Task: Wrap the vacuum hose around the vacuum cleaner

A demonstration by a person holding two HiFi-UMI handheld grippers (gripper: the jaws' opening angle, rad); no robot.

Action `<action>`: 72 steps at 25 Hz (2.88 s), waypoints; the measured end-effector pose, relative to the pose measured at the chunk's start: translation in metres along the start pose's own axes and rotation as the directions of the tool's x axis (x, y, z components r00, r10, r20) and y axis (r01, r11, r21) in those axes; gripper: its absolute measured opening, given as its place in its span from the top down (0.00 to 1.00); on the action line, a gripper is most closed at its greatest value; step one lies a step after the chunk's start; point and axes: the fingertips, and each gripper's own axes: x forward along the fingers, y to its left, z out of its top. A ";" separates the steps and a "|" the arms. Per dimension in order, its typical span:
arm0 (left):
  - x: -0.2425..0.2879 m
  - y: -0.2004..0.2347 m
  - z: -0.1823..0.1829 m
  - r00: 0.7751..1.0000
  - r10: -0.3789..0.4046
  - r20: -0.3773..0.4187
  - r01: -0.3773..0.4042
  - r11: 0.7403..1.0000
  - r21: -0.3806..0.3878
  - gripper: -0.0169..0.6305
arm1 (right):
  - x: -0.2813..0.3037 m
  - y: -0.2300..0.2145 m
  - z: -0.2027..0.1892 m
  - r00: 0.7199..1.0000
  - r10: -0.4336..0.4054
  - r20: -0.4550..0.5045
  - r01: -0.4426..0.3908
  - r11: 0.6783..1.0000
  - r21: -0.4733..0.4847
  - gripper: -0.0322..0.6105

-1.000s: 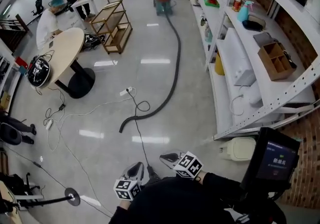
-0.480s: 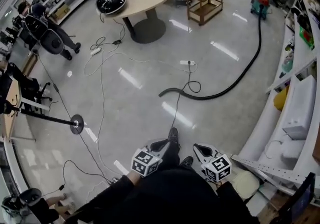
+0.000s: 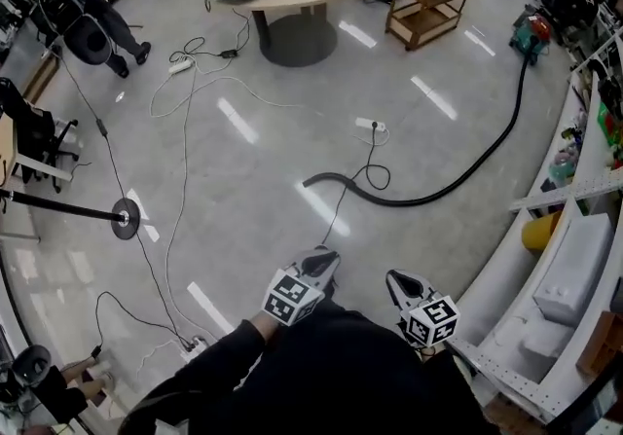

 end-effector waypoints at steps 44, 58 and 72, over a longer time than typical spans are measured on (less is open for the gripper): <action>0.121 0.282 0.045 0.958 0.231 -0.172 -0.257 0.954 -0.151 0.92 | 0.344 -0.207 0.043 0.874 0.157 -0.460 -0.189 0.982 -0.024 0.77; 0.295 0.475 -0.110 0.921 0.165 -0.353 -0.194 0.980 -0.049 0.92 | 0.576 -0.376 -0.168 0.836 0.116 -0.536 -0.143 0.990 -0.010 0.65; 0.349 0.566 -0.226 0.909 0.250 -0.334 -0.300 0.948 -0.108 0.68 | 0.735 -0.457 -0.332 0.715 0.098 -0.692 -0.313 0.930 -0.192 0.57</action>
